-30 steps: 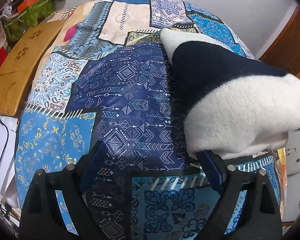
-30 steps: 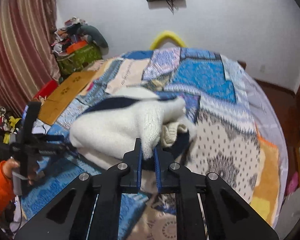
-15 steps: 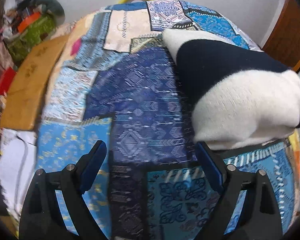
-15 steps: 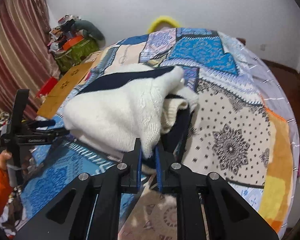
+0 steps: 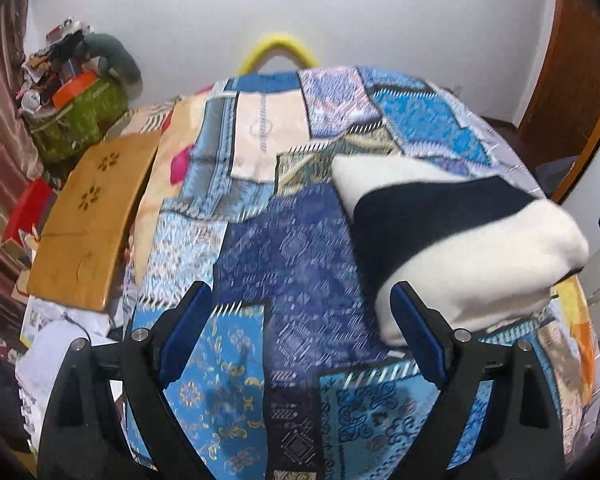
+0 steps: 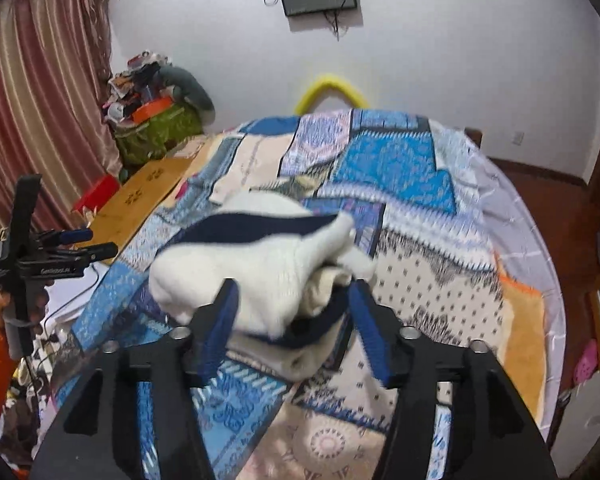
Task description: Fold small clothes
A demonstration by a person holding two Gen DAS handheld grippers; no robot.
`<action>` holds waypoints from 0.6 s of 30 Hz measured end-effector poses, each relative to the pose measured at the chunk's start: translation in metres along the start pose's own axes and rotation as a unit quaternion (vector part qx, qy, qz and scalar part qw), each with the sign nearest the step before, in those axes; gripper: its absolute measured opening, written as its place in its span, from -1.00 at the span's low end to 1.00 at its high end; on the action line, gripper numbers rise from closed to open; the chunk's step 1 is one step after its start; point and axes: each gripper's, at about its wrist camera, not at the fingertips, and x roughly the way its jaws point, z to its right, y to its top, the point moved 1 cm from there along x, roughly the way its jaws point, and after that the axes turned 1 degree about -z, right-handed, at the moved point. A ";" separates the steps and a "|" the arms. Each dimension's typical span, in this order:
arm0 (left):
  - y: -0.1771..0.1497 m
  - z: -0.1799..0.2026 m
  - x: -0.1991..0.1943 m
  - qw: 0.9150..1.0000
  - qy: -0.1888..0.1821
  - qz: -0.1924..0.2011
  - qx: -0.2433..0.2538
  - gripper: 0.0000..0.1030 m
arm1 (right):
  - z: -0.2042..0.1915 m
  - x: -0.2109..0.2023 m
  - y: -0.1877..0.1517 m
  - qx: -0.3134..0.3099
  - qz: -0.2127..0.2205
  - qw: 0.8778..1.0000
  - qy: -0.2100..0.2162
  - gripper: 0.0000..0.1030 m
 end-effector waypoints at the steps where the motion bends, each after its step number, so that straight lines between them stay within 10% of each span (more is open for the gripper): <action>1: 0.004 0.003 -0.002 1.000 -0.001 0.005 0.004 0.77 | 0.000 0.001 0.003 0.000 0.003 1.000 -0.003 0.31; 9: 0.029 0.027 0.011 1.000 -0.009 0.007 0.025 0.77 | 0.010 0.041 0.019 0.029 -0.032 0.999 0.002 0.59; 18: 0.035 0.040 0.073 0.993 -0.075 -0.087 -0.006 0.78 | 0.037 0.091 -0.001 0.134 -0.110 0.983 0.050 0.64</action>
